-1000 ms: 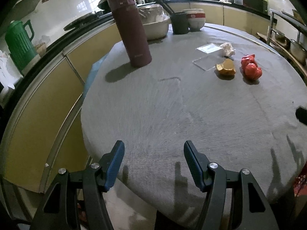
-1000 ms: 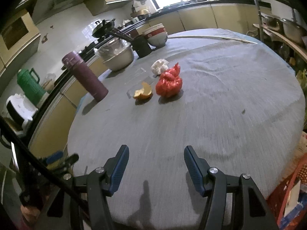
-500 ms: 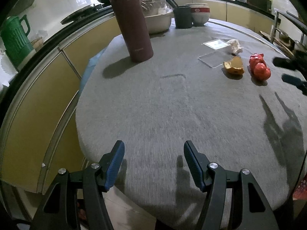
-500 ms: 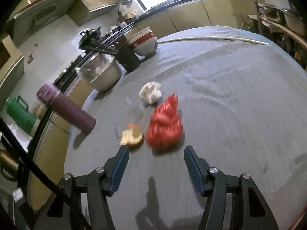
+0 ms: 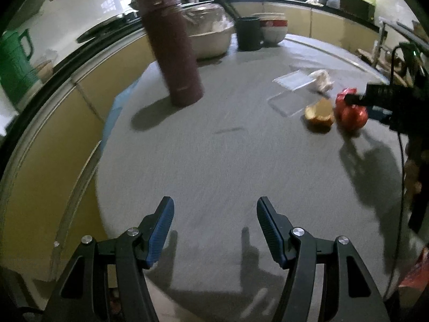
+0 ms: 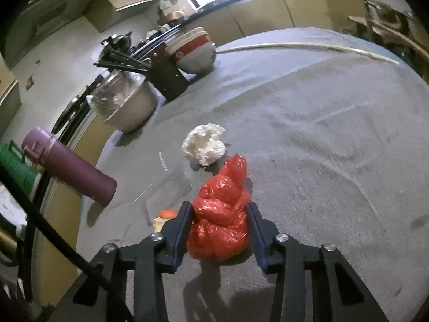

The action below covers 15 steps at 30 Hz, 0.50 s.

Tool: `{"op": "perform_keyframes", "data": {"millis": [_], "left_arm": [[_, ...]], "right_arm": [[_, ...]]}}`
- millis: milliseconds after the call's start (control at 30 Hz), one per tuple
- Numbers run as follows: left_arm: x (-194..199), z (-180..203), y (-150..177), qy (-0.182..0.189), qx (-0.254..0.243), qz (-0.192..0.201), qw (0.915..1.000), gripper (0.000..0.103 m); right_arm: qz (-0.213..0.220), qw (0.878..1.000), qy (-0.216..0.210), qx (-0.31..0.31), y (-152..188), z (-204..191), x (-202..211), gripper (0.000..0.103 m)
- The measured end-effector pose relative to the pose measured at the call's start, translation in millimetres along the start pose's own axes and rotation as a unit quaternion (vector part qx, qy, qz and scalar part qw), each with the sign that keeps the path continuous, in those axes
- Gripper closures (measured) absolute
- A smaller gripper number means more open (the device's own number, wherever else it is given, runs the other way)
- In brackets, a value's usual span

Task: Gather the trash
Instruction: 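Grasp the red plastic bag with the right tool, then grasp the orange peel with the left tool while the right tool holds the red bag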

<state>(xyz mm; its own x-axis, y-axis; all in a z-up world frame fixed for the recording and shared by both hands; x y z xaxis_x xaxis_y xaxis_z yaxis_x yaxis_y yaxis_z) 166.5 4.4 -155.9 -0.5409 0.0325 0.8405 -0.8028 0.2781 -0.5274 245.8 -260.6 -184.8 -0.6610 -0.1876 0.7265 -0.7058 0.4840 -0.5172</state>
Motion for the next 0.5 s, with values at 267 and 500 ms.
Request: {"op": "perform_keyframes", "data": {"millis": [267,500], "left_arm": [[-27,51,-49,0.088,0.005,-0.018,0.9959,0.038],[-59,96,-83,0.134,0.042,-0.045,0.9890,0.038]], "right_arm": [[0.014,1.000,-0.013,-0.009,21,24,44,0.062],[0.006,0.999,-0.022,-0.024,53,47,80,0.062]]}}
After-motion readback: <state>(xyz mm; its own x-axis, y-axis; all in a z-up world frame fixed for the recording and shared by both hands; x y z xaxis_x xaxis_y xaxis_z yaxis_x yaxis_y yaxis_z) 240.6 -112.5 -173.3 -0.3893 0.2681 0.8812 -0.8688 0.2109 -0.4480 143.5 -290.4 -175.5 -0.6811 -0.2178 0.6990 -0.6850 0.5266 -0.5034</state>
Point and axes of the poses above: each gripper's, at about its wrist camera, not at the fingertips, and x roughly against the way its jaws point, z to its right, y to its underside, the point moved 7 cm from there along -x, roughly the way its jaws point, and after that the axes turned 2 degrees about -z, right-handed, at the moved point
